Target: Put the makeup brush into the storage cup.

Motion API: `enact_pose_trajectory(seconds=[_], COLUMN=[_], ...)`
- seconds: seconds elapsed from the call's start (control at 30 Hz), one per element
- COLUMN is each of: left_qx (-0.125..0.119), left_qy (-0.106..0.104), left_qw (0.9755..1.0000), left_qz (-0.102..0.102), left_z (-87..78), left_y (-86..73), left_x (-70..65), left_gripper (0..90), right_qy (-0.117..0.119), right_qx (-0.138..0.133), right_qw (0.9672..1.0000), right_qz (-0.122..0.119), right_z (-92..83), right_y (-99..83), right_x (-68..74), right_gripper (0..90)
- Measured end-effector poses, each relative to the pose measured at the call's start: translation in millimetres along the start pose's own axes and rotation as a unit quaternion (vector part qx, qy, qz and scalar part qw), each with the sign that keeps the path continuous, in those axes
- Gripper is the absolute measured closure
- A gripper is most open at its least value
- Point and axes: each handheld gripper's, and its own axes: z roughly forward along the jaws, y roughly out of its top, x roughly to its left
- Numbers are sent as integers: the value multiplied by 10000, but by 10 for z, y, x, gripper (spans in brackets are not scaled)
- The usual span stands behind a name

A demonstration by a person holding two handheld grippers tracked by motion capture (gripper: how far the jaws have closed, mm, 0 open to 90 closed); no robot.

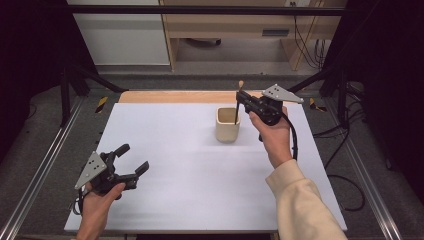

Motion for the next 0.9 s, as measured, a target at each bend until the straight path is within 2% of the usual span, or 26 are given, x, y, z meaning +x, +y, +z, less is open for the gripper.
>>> enact_pose_trajectory(seconds=[0.5,0.9], left_qx=[21,67], left_qy=[-8,-37], left_qw=[10000,10000], left_qz=[-7,26], left_z=[8,19], left_y=[-22,-37], left_x=[7,1], left_gripper=[67,67], right_qy=[-34,-55], right_qx=[-13,-195], right_qw=[10000,9997], right_qz=[-26,-109], right_z=[83,142], right_y=[-55,-87], right_x=[-10,-22], right_gripper=[836,836])
